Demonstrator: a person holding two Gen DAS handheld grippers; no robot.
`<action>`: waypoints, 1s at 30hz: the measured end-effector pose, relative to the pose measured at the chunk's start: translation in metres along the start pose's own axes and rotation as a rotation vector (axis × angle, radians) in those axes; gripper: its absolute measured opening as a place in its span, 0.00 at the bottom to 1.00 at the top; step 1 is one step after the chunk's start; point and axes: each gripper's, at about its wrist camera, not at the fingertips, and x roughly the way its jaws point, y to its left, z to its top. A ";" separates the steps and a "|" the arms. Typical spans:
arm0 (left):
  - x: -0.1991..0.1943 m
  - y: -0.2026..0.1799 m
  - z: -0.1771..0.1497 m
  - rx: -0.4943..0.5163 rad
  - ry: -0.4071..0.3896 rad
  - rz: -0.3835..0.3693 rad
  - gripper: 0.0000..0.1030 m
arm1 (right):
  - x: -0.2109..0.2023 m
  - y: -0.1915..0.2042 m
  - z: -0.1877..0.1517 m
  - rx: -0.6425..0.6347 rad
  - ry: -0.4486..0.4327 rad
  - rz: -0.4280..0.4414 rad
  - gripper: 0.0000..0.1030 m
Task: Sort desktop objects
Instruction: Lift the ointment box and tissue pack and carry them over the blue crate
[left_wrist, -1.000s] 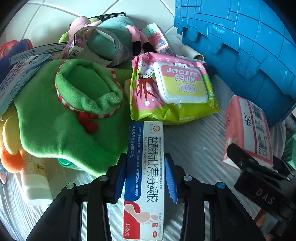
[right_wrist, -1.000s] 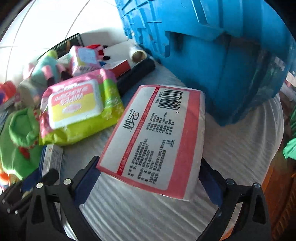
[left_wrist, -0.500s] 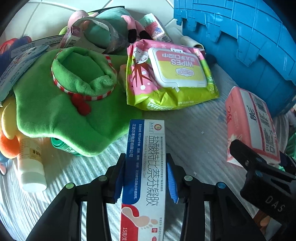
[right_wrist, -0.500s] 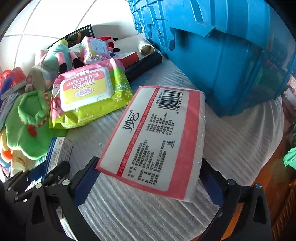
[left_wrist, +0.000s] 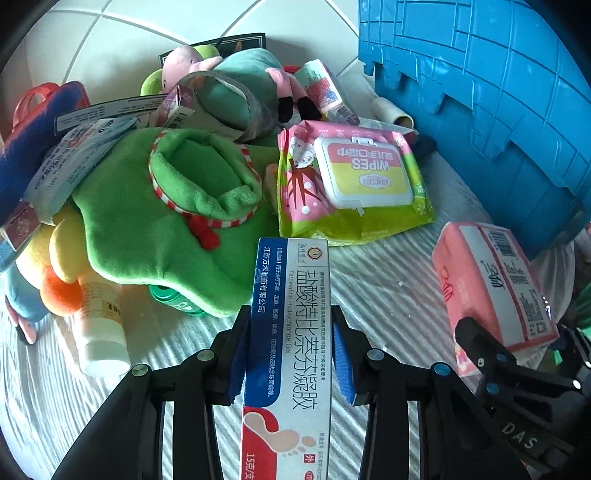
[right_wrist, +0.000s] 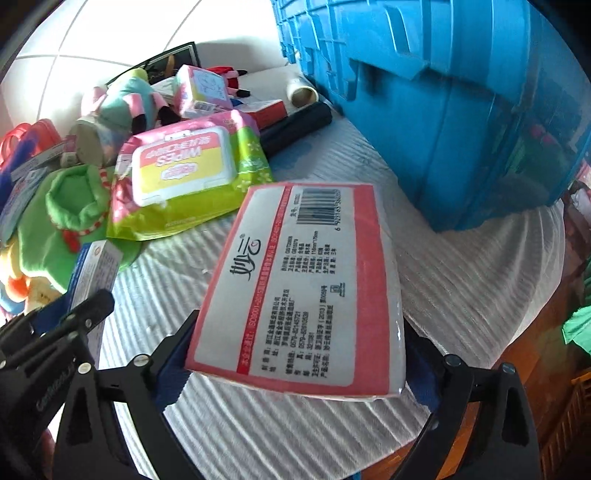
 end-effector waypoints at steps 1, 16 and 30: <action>-0.006 0.002 0.001 -0.005 -0.008 0.007 0.38 | -0.005 0.002 0.001 -0.011 -0.004 0.007 0.93; -0.095 0.029 0.019 -0.268 -0.145 0.229 0.38 | -0.066 0.059 0.049 -0.331 -0.102 0.247 0.92; -0.183 0.057 0.038 -0.332 -0.307 0.285 0.38 | -0.159 0.096 0.089 -0.442 -0.316 0.340 0.92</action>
